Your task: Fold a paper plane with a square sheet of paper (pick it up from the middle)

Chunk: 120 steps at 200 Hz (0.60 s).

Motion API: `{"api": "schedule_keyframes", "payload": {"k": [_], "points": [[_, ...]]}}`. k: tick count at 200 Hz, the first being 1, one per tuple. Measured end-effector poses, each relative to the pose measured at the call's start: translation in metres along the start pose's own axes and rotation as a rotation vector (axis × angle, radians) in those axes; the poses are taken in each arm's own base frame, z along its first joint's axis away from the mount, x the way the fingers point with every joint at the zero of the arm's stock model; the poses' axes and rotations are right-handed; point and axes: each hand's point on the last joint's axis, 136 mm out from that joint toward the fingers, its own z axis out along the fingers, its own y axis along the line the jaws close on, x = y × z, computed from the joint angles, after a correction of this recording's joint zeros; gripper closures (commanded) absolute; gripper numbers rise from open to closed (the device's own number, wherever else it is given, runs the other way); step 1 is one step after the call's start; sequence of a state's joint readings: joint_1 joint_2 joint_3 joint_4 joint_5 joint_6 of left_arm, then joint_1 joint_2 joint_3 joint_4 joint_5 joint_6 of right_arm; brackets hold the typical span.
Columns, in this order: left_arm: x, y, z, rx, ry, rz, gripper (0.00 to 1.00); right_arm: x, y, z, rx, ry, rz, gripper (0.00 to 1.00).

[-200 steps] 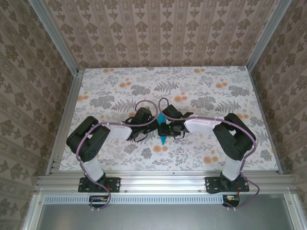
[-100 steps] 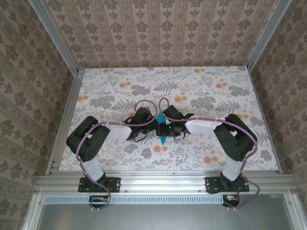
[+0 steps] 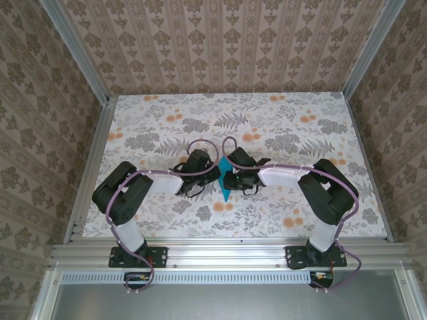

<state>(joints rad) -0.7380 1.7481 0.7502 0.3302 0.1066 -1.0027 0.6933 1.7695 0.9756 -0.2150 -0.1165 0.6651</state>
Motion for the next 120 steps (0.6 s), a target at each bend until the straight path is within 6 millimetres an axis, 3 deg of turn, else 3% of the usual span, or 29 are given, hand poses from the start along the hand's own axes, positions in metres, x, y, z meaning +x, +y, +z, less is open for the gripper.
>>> {"api": "schedule_keyframes", "payload": {"k": [37,75,120], "points": [[-0.003,-0.005,-0.007,0.011,-0.006,0.002,0.61,-0.008,0.003,-0.005,0.015,-0.014,0.004,0.90],[-0.020,-0.007,-0.031,-0.013,-0.038,0.013,0.41,-0.010,-0.004,-0.011,0.075,-0.005,-0.030,0.92],[-0.058,0.020,-0.059,-0.116,-0.107,-0.019,0.34,-0.011,-0.017,-0.024,0.182,0.028,-0.116,0.90]]}}
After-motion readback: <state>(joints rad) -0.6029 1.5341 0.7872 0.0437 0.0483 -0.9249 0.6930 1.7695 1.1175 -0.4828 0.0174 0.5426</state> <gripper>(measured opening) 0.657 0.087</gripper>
